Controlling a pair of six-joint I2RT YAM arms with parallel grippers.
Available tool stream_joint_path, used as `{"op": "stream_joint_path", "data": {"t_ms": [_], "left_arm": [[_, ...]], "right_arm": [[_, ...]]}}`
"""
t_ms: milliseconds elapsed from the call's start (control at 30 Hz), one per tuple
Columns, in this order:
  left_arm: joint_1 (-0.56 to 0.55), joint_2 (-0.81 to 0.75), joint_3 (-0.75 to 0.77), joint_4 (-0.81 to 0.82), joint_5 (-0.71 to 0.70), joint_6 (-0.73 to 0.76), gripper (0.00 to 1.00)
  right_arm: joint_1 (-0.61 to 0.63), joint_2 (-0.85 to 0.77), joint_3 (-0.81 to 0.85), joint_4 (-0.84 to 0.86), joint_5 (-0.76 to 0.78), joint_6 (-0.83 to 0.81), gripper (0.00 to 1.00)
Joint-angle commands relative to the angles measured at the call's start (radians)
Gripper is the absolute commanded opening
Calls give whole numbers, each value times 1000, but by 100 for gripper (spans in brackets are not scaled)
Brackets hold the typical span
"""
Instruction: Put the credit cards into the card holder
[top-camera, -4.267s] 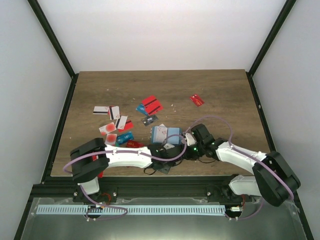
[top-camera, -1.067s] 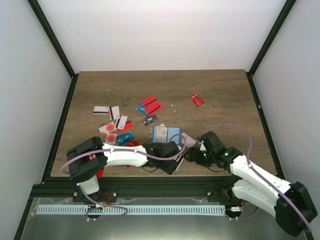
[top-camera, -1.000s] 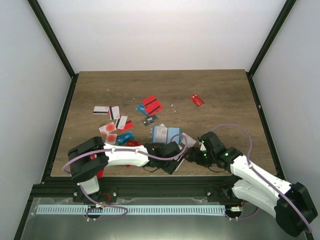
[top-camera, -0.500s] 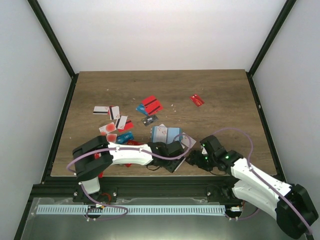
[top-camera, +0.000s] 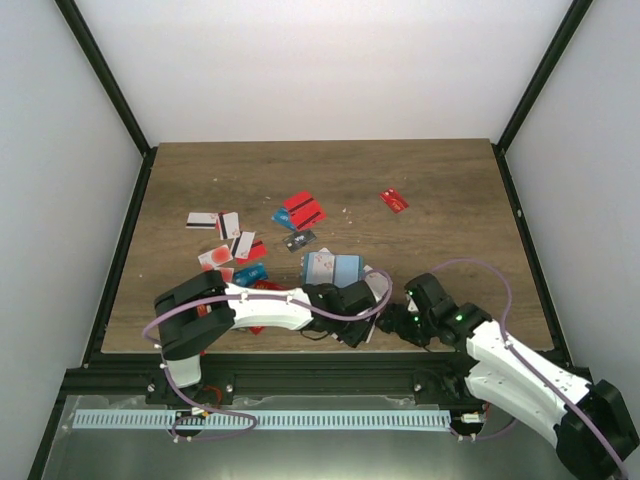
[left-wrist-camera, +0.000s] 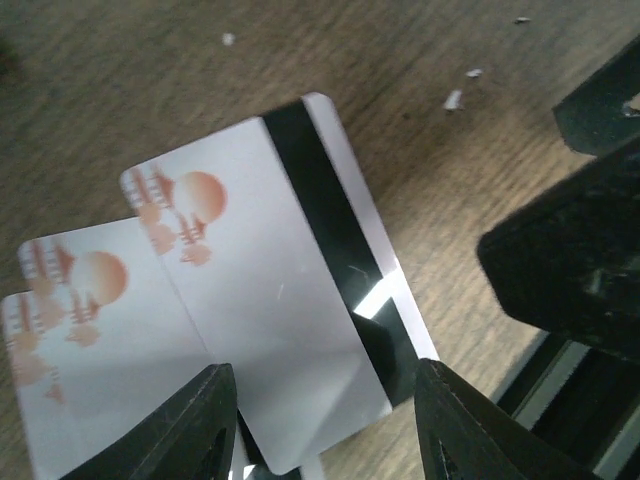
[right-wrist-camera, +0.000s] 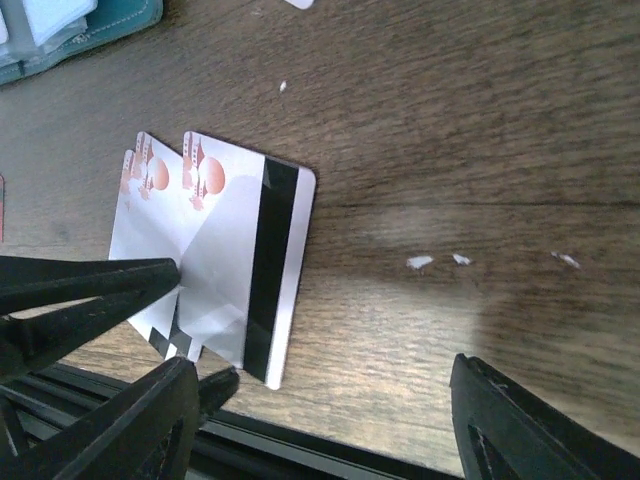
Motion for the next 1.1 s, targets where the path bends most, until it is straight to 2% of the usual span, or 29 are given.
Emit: {"op": "stream_joint_path", "data": {"t_ms": [0, 200, 333, 433, 567, 733, 1067], "left_arm": [[-28, 41, 23, 26, 53, 34, 51], [-48, 73, 68, 44, 40, 64, 51], [-48, 95, 107, 31, -13, 73, 48], [-43, 57, 98, 21, -105, 44, 47], [-26, -23, 55, 52, -136, 15, 47], [32, -51, 38, 82, -93, 17, 47], [112, 75, 117, 99, 21, 65, 47]], "right_arm": [[6, -49, 15, -70, 2, 60, 71], [6, -91, 22, -132, 17, 110, 71], [6, -118, 29, -168, 84, 145, 71], [4, -144, 39, -178, 152, 158, 70], [2, -110, 25, -93, 124, 151, 68], [-24, -63, 23, -46, 124, 131, 66], [-117, -79, 47, -106, 145, 75, 66]]}}
